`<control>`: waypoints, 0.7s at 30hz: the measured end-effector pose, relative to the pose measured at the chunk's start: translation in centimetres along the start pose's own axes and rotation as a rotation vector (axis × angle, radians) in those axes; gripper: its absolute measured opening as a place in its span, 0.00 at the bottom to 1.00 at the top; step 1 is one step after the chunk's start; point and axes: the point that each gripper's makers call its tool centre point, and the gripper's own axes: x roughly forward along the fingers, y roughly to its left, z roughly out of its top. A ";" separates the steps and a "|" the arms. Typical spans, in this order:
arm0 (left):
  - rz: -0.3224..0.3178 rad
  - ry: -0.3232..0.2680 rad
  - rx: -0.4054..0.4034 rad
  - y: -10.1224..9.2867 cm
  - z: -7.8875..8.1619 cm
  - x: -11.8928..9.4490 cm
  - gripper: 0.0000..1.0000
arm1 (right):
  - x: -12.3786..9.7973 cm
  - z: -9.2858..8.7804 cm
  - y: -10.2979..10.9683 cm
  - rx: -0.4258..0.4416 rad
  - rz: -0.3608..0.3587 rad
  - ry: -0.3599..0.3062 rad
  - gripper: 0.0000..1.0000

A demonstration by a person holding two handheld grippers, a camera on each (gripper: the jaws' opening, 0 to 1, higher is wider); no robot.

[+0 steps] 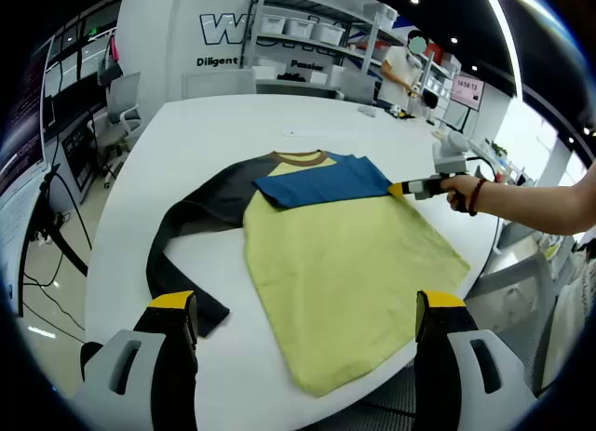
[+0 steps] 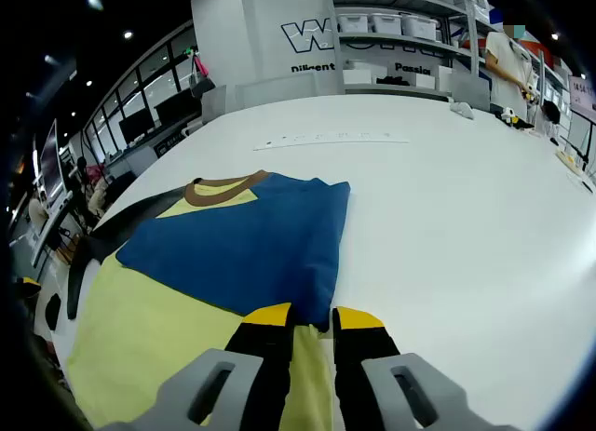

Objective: Fold the garment on the visible template until the final outline fits inside the template.

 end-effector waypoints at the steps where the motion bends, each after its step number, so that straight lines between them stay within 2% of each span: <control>1: 0.003 -0.001 -0.001 0.0 0.0 0.0 0.95 | 0.0 0.0 0.0 -0.011 -0.008 -0.002 0.06; 8: -0.002 0.009 -0.014 -0.2 -0.2 0.1 0.94 | 0.0 0.0 0.0 -0.086 -0.008 0.002 0.02; 12: 0.000 0.018 -0.011 -0.3 -0.4 0.2 0.94 | -0.1 0.2 -0.2 -0.195 -0.028 0.008 0.00; 21: -0.001 0.024 -0.014 -0.3 -0.5 0.3 0.94 | -0.2 0.3 -1.8 -0.184 -0.037 0.014 0.00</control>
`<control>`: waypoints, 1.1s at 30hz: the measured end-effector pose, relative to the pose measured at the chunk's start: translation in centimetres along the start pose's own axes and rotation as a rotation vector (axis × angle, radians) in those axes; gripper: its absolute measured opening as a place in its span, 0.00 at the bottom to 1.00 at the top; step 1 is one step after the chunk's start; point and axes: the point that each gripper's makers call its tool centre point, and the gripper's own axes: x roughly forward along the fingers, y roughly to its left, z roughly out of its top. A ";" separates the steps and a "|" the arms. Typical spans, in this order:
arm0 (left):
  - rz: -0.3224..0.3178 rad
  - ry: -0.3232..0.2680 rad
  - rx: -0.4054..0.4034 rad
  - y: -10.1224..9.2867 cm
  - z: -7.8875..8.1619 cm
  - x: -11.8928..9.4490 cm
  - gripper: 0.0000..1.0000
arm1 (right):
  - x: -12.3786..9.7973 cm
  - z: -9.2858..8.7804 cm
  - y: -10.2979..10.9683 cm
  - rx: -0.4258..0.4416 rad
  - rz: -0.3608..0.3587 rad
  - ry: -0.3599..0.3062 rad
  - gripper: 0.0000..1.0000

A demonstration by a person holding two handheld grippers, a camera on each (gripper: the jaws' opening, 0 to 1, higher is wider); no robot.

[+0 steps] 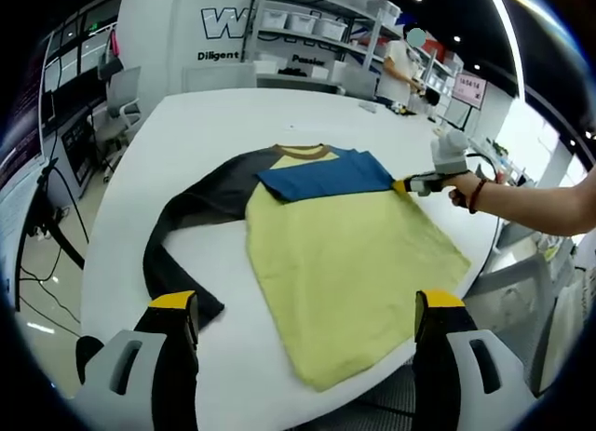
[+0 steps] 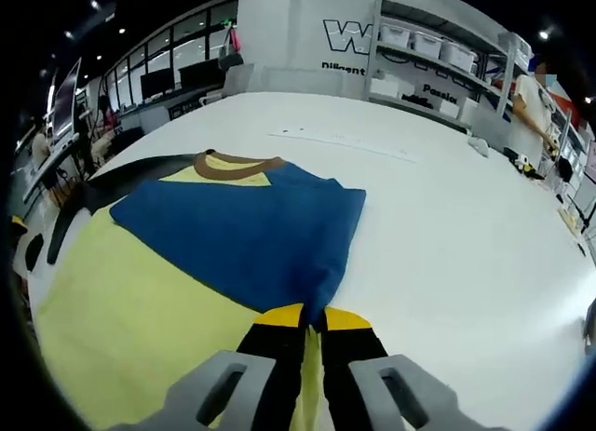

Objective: Fold the garment on the visible template until the final outline fits inside the template.

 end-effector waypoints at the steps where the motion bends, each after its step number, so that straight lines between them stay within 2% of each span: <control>1: -0.003 -0.001 -0.001 -0.1 0.0 0.0 0.94 | 0.0 -0.1 -0.5 0.002 -0.005 0.002 0.00; 8: -0.004 0.009 0.002 -0.1 -0.1 0.2 0.93 | -0.2 -0.4 -2.8 -0.003 -0.029 0.014 0.00; 18: -0.019 0.013 -0.006 -0.4 -0.1 0.4 0.93 | -0.1 -0.6 -5.1 -0.044 -0.053 0.032 0.00; 33: 0.025 0.019 -0.023 1.0 -0.4 0.4 0.93 | 0.1 -0.7 -8.0 -0.033 -0.069 0.050 0.00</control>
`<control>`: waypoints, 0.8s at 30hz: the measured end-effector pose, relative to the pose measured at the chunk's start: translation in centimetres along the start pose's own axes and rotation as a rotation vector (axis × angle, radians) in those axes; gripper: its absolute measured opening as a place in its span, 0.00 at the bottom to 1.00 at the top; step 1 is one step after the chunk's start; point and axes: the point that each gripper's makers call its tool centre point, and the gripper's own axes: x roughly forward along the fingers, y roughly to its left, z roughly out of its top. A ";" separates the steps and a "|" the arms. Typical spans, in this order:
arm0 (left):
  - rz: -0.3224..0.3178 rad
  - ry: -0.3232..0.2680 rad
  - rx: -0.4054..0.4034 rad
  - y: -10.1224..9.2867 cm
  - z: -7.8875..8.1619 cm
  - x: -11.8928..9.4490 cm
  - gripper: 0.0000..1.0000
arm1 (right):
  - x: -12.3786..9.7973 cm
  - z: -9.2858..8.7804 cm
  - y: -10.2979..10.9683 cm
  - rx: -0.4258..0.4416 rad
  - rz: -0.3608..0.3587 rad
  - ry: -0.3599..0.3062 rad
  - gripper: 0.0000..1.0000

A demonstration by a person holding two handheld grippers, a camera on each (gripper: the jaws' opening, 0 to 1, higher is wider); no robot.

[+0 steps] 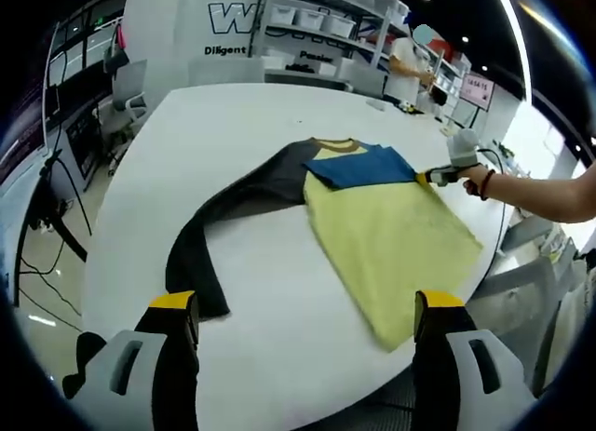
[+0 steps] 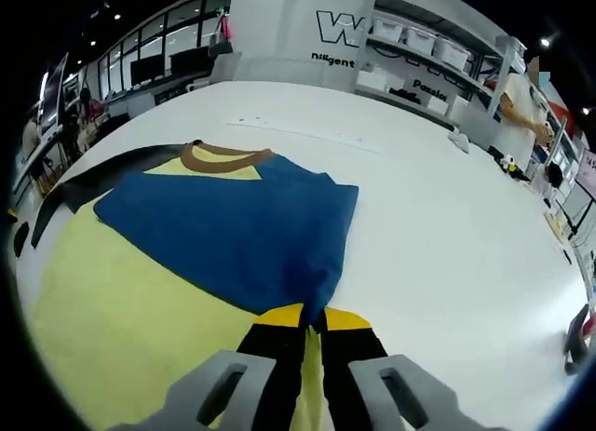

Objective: Fold the garment on the visible template until the final outline fits inside the template.

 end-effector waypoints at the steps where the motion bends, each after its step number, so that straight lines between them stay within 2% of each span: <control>1: 0.000 -0.001 -0.003 0.0 0.0 0.0 0.93 | 0.0 0.0 -0.2 0.003 0.000 0.002 0.00; 14: 0.022 0.000 -0.020 0.8 0.1 0.6 0.95 | 0.2 -0.3 -2.0 0.065 -0.014 0.022 0.00; 21: 0.046 0.000 -0.016 2.5 0.7 0.5 0.94 | 0.3 -0.4 -2.6 0.077 -0.020 0.018 0.00; 24: 0.055 -0.014 -0.034 3.1 1.3 0.7 0.94 | 0.3 -0.4 -2.8 0.134 -0.015 0.011 0.00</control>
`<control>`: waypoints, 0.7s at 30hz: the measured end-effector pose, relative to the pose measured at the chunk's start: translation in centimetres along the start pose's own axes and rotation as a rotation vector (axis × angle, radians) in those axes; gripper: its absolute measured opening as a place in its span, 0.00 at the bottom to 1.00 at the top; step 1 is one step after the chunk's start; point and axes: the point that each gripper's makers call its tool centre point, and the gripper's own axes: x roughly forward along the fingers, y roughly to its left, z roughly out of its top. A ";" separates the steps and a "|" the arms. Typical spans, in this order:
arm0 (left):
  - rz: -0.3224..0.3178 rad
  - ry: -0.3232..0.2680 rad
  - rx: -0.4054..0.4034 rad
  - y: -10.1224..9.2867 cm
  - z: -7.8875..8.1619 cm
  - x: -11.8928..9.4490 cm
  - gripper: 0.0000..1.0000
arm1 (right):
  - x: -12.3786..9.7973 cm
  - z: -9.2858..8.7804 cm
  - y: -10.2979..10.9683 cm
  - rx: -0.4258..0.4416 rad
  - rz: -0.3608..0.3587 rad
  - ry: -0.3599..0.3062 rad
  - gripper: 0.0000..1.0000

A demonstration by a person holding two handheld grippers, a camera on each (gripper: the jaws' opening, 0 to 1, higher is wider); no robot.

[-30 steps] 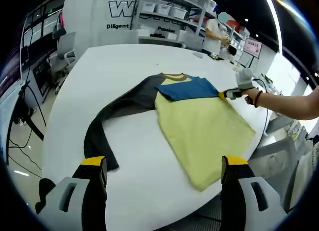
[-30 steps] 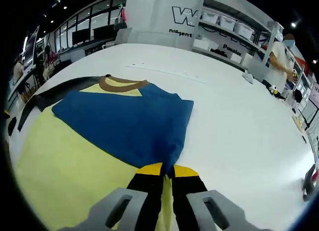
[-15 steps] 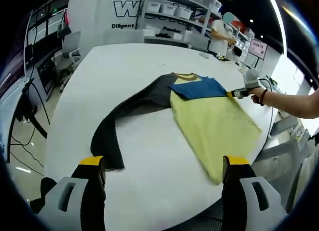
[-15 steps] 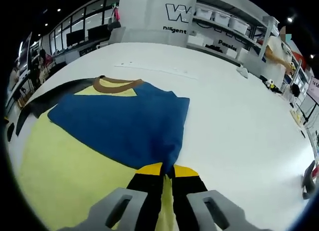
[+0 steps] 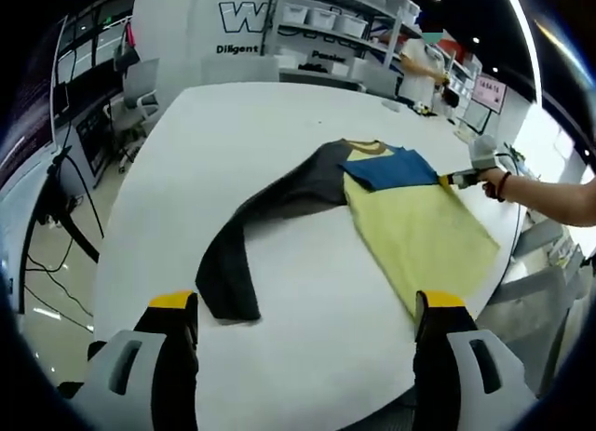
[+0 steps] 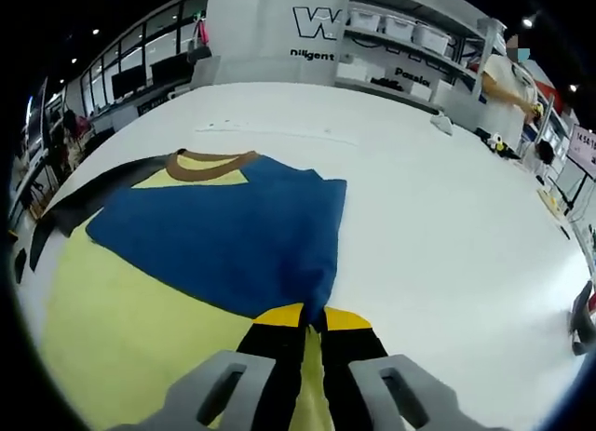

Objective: Fold the garment on the visible template until the final outline fits inside the template.

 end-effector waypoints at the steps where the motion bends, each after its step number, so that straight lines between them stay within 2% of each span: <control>1: -0.001 -0.006 0.000 0.0 0.2 0.1 0.94 | 0.0 0.0 -0.1 0.005 0.004 -0.003 0.01; 2: -0.001 -0.011 0.001 0.0 0.4 0.1 0.94 | 0.0 0.0 -0.1 0.007 0.007 -0.007 0.02; 5: 0.001 -0.017 -0.007 0.2 0.7 0.5 0.94 | -0.6 0.5 0.4 0.105 0.047 -0.062 0.12; 7: 0.010 -0.017 -0.011 0.5 0.8 0.6 0.94 | -1.1 1.2 -0.2 0.103 0.020 -0.099 0.22; 8: 0.012 -0.019 -0.013 0.8 0.8 0.7 0.93 | -1.6 2.1 0.1 0.110 0.030 -0.143 0.25; 13: 0.050 -0.032 -0.051 2.4 1.3 1.1 0.90 | -3.1 3.5 1.1 0.158 0.073 -0.197 0.46; 19: 0.066 -0.046 -0.048 3.9 2.2 1.1 0.86 | -4.3 4.1 3.4 0.178 0.155 -0.197 0.60; 21: 0.073 -0.055 -0.052 4.5 2.5 1.0 0.82 | -4.9 4.3 4.3 0.175 0.191 -0.204 0.61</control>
